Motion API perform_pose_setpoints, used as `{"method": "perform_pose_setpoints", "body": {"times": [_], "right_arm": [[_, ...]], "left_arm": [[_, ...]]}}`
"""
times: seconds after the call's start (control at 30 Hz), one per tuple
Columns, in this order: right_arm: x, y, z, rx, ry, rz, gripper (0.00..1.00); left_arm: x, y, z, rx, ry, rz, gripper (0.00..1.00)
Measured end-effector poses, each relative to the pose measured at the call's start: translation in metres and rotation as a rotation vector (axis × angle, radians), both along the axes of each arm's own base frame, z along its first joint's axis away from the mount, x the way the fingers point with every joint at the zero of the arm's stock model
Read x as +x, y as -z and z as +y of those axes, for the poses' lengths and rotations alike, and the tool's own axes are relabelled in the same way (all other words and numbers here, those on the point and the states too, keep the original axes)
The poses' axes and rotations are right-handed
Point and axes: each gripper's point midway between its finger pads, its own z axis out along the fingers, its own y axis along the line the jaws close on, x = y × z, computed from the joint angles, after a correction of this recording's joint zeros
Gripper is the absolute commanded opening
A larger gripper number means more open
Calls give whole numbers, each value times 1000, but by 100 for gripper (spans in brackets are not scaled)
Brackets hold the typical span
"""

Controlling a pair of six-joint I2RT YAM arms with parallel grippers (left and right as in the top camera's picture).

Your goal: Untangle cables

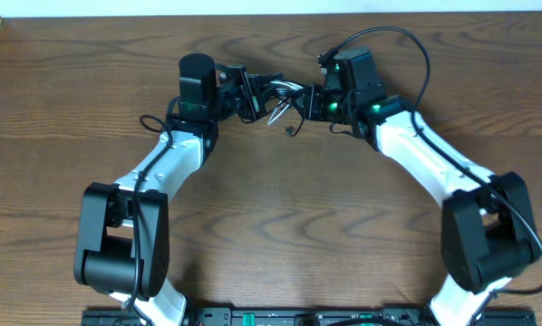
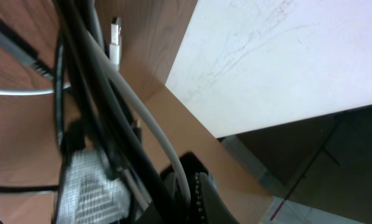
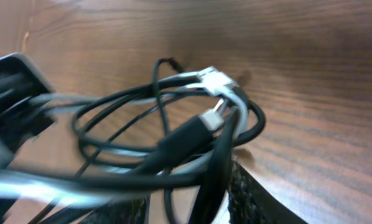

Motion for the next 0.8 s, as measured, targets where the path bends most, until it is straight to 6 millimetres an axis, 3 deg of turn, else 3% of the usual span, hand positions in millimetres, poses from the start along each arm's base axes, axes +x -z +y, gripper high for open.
{"method": "perform_pose_setpoints", "body": {"times": [0.1,0.2,0.5,0.63,0.8], "right_arm": [[6,11,-2,-15,35,7,30],[11,19,-8,-43,75,8,1],[16,22,-24,-59,109,24,1],[8,22,-41,-42,76,81,1],[-12,-9,-80,-37,79,127,1]], "left_arm": [[0,0,0,0,0,0,7],[0,0,0,0,0,0,8],[2,0,1,5,-11,-2,7],[6,3,8,55,-26,-53,8],[11,8,24,185,-9,-181,7]]}}
